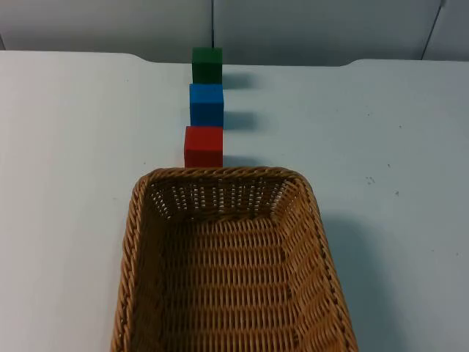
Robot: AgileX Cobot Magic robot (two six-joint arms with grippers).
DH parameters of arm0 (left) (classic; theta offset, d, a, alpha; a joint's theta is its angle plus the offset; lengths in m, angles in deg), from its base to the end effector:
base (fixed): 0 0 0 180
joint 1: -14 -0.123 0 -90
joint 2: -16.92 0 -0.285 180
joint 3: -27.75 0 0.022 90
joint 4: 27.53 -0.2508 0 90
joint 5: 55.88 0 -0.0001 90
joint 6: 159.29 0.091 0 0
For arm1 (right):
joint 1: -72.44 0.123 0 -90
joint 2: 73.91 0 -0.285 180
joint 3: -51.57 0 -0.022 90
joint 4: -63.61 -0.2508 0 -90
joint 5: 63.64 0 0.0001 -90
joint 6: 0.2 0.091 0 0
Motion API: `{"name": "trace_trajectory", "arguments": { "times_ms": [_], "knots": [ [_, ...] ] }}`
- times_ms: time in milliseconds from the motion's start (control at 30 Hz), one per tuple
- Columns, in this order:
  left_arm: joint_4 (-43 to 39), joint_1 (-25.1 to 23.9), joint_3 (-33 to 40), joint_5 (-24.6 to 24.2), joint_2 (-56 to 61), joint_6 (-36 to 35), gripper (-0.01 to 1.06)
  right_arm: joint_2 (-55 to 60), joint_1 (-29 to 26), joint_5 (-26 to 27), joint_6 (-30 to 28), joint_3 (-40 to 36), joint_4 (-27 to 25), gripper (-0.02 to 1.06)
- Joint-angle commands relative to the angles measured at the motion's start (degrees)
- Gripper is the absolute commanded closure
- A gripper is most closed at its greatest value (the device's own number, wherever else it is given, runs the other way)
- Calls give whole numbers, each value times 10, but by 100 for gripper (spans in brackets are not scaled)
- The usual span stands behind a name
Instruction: Pick up the basket with the left hand and place the blue cube into the basket with the right hand.
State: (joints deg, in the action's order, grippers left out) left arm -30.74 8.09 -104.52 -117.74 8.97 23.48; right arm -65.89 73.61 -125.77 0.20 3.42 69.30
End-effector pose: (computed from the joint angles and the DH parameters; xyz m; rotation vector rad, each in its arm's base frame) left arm -0.0074 0.0038 0.2799 -0.0599 2.0532 0.1613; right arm -0.0061 -0.0081 0.2778 -0.0077 2.0622 -0.1023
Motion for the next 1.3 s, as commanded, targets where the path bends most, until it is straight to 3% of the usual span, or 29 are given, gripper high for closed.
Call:
{"name": "trace_trajectory", "arguments": {
  "times_ms": [0,333,667,967,1267],
  "knots": [
    [4,4,-8,8,2,-1,0,-2,-4,5,-4,-1,0,0],
    [47,4,-68,26,-64,-1,0,-2,-4,5,-4,-1,0,0],
    [94,4,-140,51,-209,21,0,-2,-4,5,-4,-1,0,0],
    [295,4,-164,76,-403,194,1,-2,-4,5,-4,-1,0,0],
    [365,4,-164,89,-558,236,1,-2,-4,5,-4,-1,0,0]
  ]
}}
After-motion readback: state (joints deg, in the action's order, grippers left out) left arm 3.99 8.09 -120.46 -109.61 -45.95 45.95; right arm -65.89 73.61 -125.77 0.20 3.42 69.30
